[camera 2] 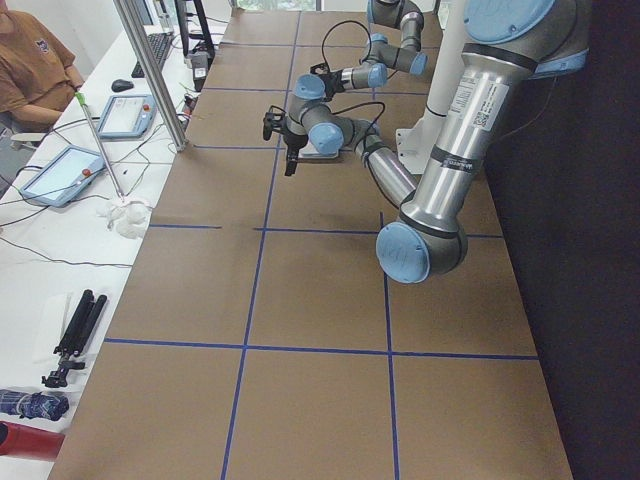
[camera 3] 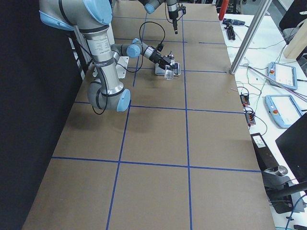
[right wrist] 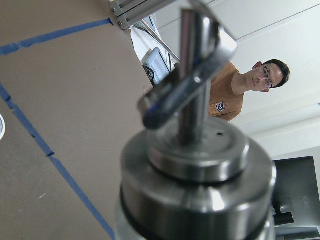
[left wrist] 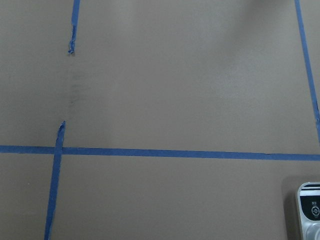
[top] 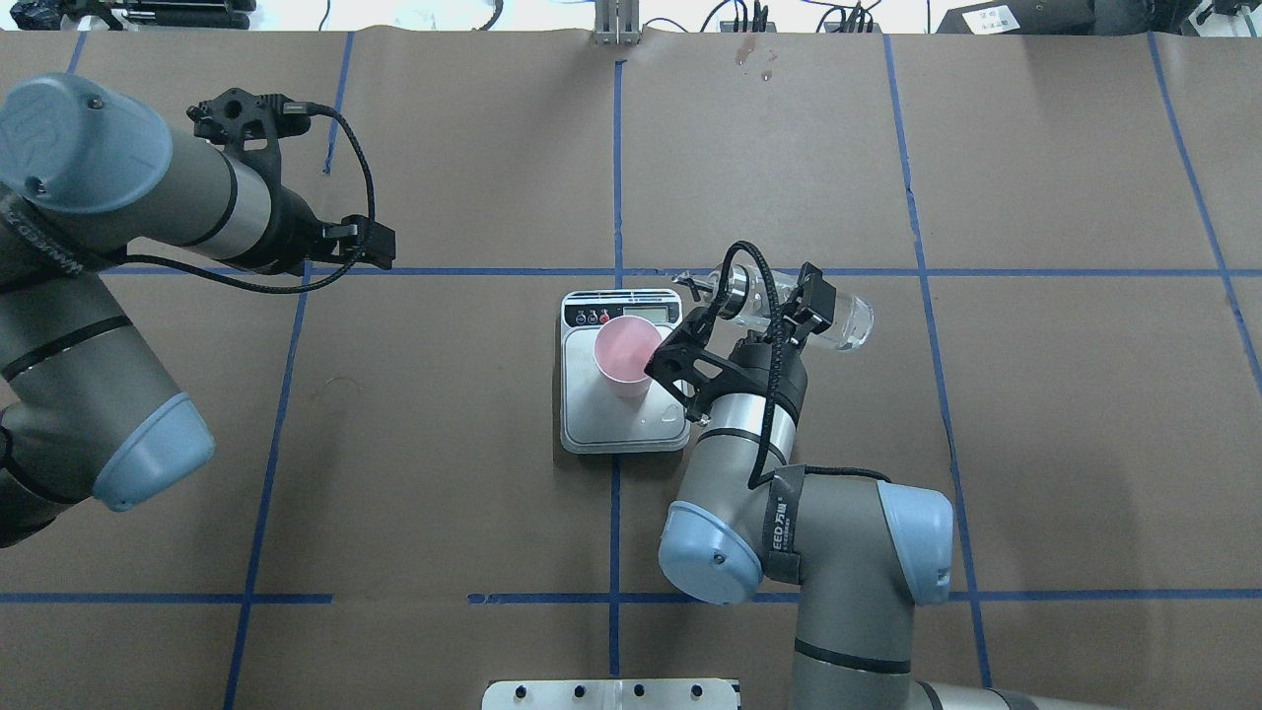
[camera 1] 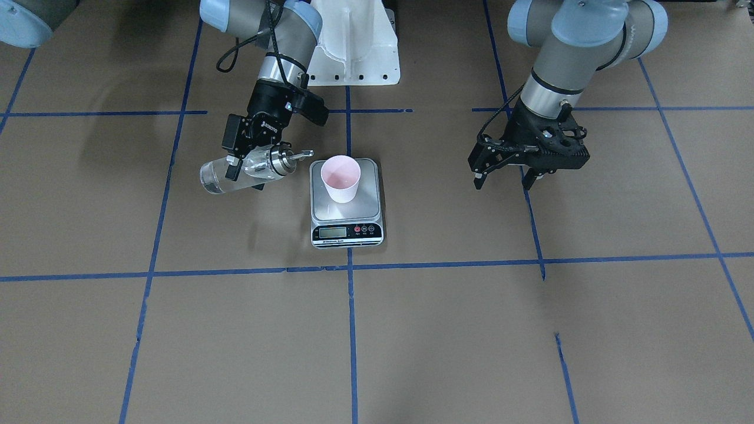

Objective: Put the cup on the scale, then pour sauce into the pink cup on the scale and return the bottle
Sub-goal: 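Carry the bottle with the right gripper over the pink cup, then tilt the bottle spout down into the pink cup with the right gripper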

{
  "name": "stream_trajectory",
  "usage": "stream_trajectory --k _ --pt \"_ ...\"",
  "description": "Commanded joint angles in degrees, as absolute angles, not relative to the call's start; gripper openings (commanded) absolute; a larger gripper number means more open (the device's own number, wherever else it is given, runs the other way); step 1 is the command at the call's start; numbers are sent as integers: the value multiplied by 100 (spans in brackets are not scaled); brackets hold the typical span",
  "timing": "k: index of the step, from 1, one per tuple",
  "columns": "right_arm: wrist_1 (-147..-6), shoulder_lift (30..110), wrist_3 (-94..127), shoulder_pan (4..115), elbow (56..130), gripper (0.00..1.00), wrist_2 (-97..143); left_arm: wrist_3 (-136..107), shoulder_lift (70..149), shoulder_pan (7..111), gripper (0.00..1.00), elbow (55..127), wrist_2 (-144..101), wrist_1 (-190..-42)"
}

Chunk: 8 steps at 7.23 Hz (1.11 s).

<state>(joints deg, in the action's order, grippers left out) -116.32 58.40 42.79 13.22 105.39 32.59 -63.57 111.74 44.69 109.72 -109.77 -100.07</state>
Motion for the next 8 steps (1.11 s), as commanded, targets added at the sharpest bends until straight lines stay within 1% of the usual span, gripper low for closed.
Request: stream_trajectory --k 1,3,8 --pt "-11716 5722 4210 1292 10398 0 3217 -6389 11180 4465 100 10986 -10978 -10011" --pt "-11803 5722 3975 1240 10196 0 2955 -6398 11180 4465 100 10986 -10978 -10011" --pt "-12094 5713 2419 1239 10204 0 2602 -6407 11180 4465 100 10986 -10986 -10011"
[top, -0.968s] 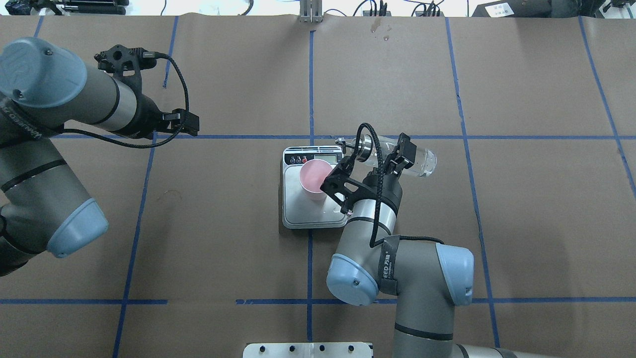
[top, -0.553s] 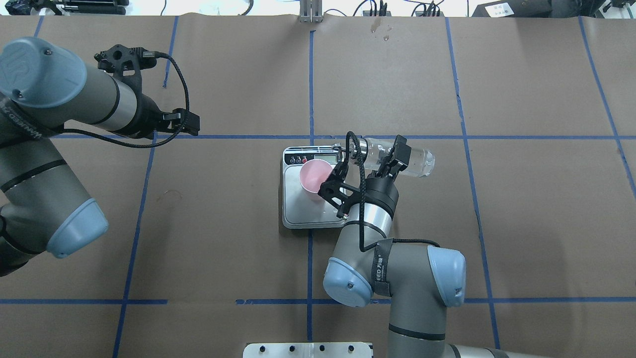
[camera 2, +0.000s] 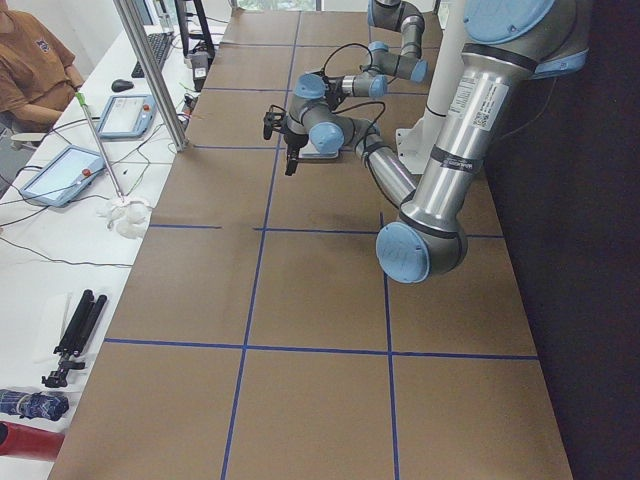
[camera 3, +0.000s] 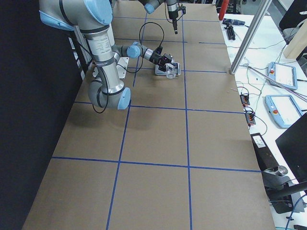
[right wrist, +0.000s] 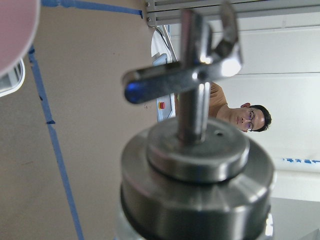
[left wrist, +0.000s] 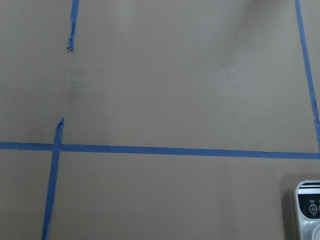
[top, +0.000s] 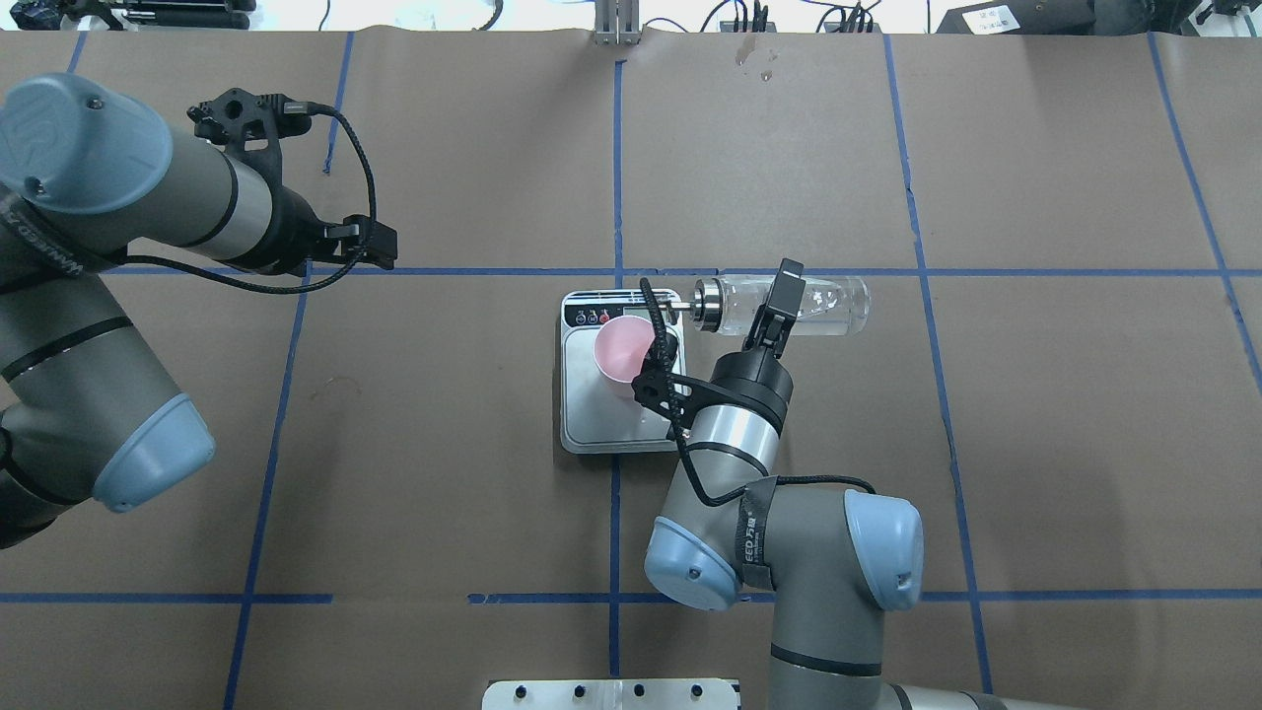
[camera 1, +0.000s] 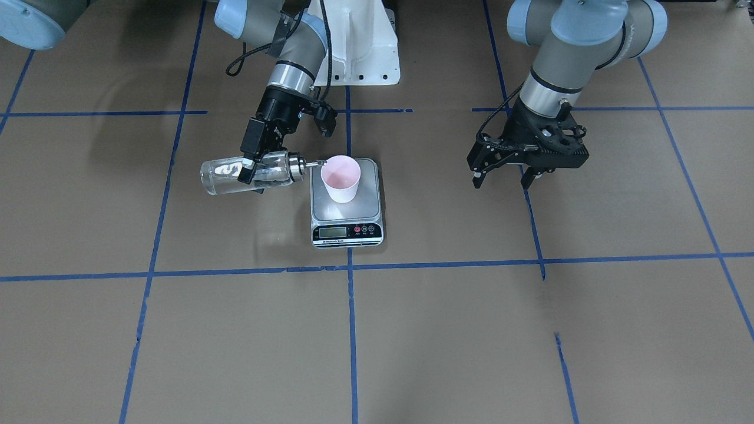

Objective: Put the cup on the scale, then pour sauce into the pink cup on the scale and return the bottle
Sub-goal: 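Tilt the bottle spout down into the pink cup with the right gripper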

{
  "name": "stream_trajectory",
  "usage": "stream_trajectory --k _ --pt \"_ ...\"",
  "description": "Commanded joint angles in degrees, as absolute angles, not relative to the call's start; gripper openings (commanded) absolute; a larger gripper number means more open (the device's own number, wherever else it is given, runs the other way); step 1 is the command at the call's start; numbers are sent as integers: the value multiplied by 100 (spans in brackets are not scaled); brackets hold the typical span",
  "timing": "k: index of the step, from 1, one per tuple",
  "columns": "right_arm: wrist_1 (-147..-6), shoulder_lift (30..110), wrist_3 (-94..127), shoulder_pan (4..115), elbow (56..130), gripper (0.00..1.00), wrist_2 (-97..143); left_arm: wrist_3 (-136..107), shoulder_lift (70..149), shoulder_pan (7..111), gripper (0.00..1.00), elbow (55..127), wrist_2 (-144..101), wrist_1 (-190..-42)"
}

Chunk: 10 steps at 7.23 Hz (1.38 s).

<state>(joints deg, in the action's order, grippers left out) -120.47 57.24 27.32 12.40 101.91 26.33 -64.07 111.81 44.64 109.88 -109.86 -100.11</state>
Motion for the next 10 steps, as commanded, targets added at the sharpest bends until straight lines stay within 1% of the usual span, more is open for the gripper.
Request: stream_trajectory --k 1,5,10 --pt "-12094 5704 2417 1239 10204 0 2602 -6407 11180 4465 100 10986 -10986 -10011" --pt "-12120 5757 2058 1152 10187 0 2312 -6407 11171 4456 100 10969 -10986 -10011" --pt "-12120 5722 818 1178 10222 0 2189 -6407 11171 4447 100 10934 -10995 -10020"
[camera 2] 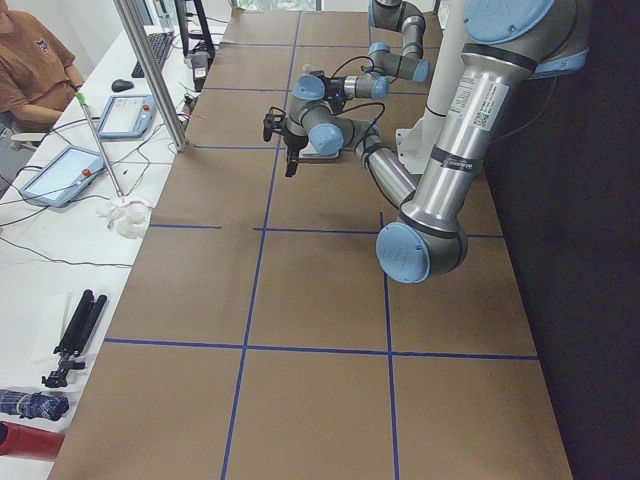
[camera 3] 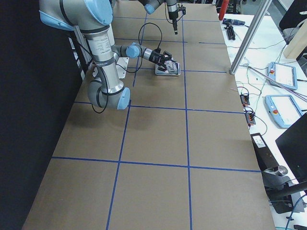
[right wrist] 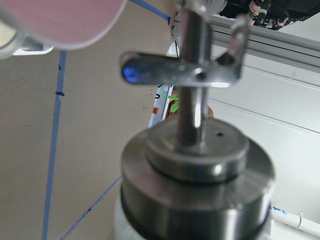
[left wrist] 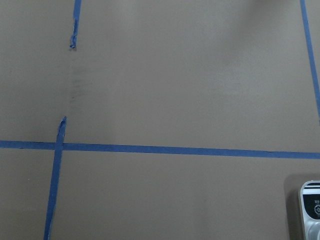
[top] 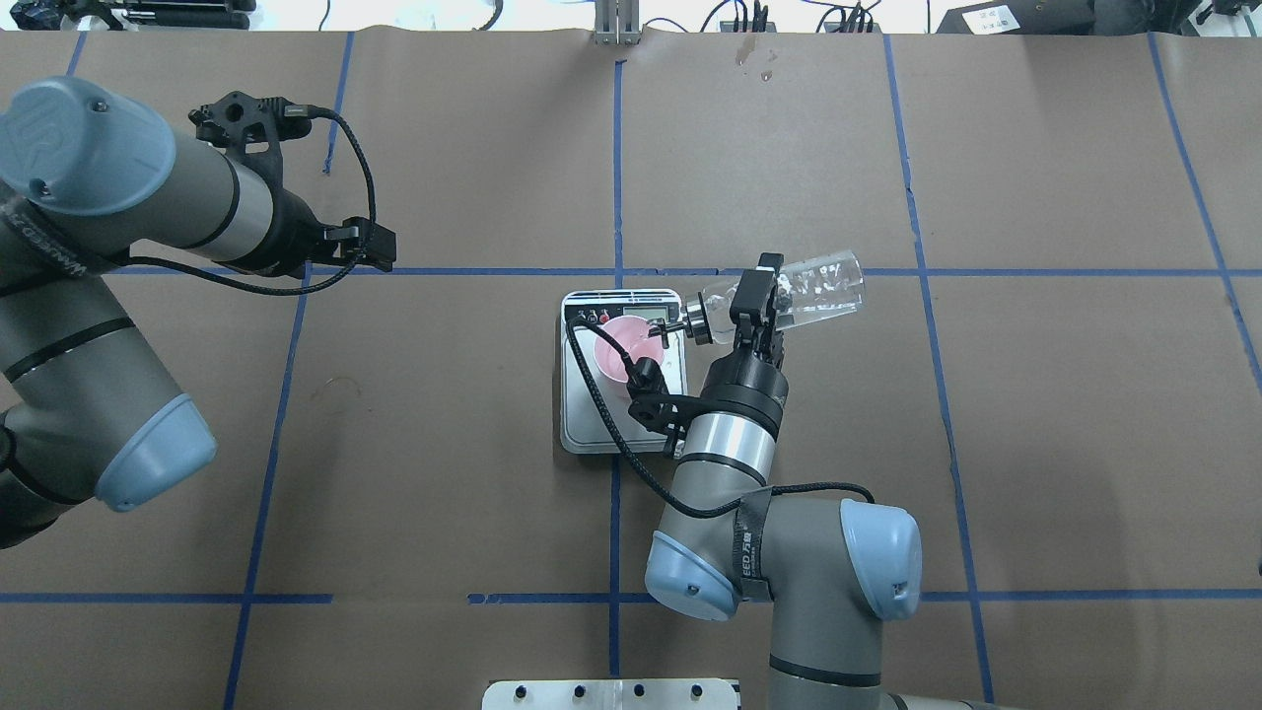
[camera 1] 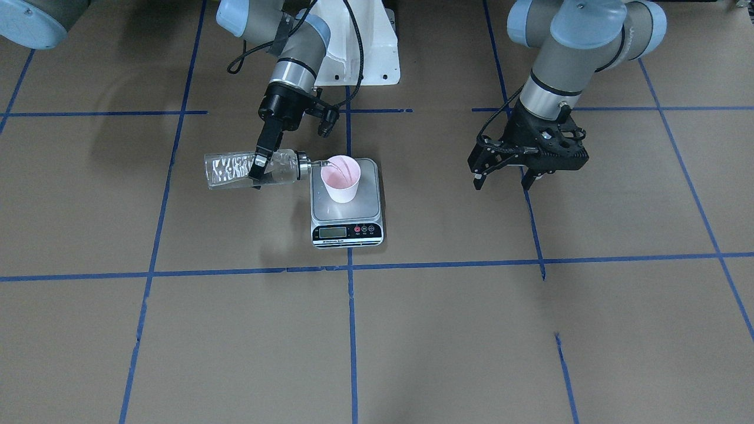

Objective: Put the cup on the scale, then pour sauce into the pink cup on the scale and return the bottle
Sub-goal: 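Tilt the bottle spout down into the pink cup with the right gripper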

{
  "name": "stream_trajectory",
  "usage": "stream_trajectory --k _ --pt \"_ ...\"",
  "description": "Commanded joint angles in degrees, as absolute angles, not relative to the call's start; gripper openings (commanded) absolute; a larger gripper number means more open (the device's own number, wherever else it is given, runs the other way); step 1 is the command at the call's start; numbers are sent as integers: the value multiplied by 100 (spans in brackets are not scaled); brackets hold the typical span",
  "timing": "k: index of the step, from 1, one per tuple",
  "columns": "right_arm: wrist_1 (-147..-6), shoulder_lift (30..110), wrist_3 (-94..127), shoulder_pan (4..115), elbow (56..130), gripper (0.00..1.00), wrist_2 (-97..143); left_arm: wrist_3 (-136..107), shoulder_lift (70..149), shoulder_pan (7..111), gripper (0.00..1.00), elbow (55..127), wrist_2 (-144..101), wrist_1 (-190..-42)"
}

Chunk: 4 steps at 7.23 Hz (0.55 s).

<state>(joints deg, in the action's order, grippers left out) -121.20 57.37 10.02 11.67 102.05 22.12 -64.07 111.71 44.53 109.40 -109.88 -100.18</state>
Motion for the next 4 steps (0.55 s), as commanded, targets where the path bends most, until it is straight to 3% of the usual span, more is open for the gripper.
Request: stream_trajectory --k 1,4 --pt "-12120 5783 800 1178 10213 0 2067 -6407 11171 4447 100 10899 -10986 -10037" --pt "-12120 5774 721 1178 10204 0 1952 -6381 11162 4447 100 10881 -10995 -10055"
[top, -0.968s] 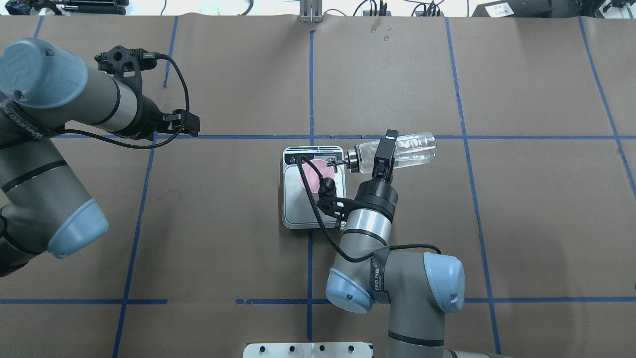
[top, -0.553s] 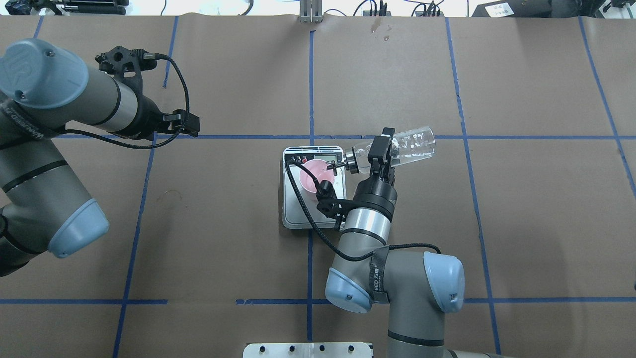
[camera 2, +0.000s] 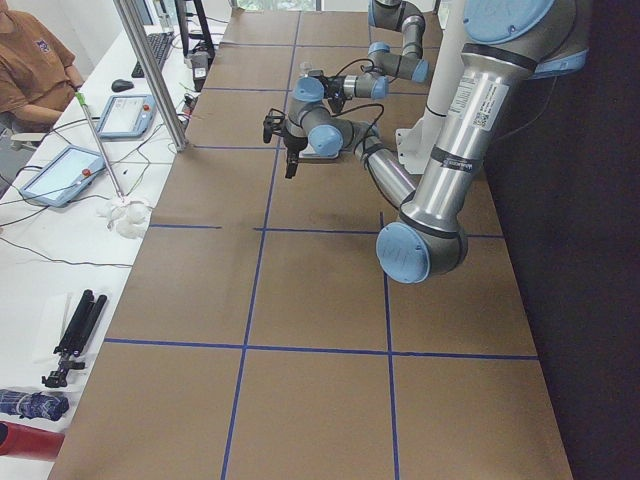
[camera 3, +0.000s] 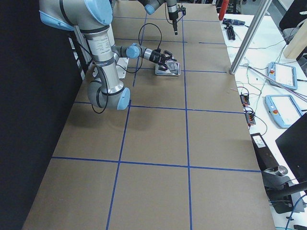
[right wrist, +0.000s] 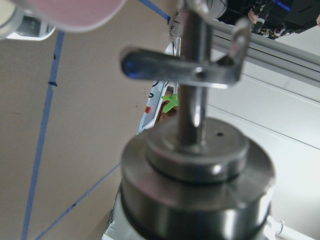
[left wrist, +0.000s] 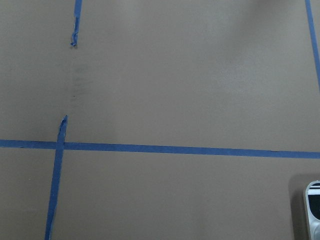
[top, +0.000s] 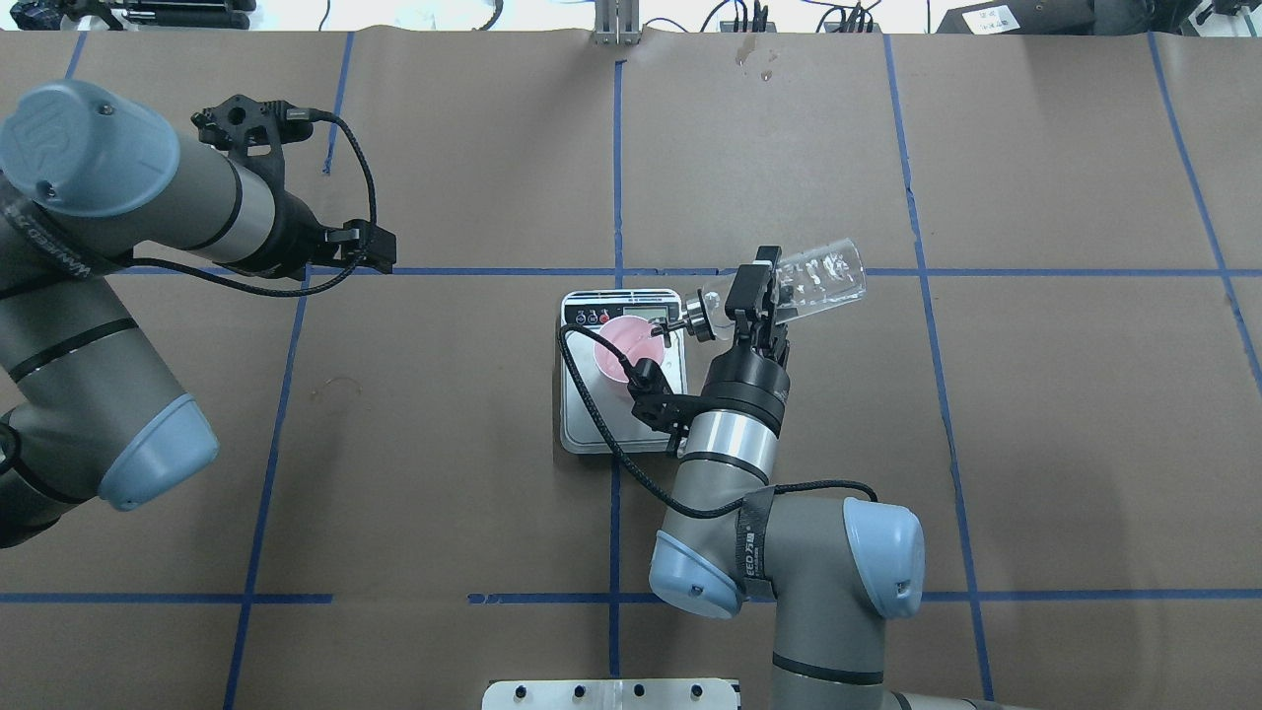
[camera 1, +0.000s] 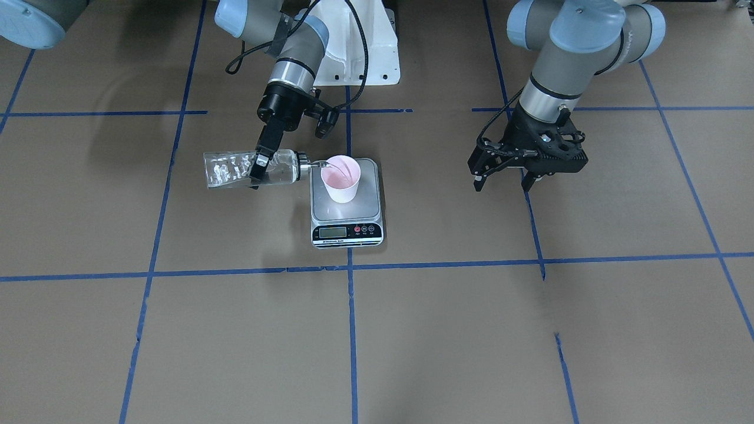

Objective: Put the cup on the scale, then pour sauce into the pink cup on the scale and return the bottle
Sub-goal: 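Tilt the bottle spout down into the pink cup with the right gripper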

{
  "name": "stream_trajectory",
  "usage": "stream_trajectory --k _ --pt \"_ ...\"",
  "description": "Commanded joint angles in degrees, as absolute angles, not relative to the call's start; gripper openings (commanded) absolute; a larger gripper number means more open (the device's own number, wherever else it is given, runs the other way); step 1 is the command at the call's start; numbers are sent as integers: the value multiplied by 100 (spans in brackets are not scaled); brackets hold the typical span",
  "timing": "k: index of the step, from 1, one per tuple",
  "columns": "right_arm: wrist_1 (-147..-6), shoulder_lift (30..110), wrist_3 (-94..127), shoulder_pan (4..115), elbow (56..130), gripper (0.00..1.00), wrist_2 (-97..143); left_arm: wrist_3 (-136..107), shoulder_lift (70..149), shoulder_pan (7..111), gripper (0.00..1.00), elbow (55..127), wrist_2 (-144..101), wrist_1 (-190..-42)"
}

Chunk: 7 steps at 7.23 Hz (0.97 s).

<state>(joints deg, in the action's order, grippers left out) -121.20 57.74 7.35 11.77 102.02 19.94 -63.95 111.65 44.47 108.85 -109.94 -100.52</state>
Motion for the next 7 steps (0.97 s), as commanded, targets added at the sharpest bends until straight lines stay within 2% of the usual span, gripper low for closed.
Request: stream_trajectory --k 1,7 --pt "-12120 5783 721 1178 10195 0 1934 -6390 11162 4447 100 10881 -10995 -10055" --pt "-12120 5774 633 1195 10195 0 1890 -6390 11162 4447 100 10881 -10995 -10055"
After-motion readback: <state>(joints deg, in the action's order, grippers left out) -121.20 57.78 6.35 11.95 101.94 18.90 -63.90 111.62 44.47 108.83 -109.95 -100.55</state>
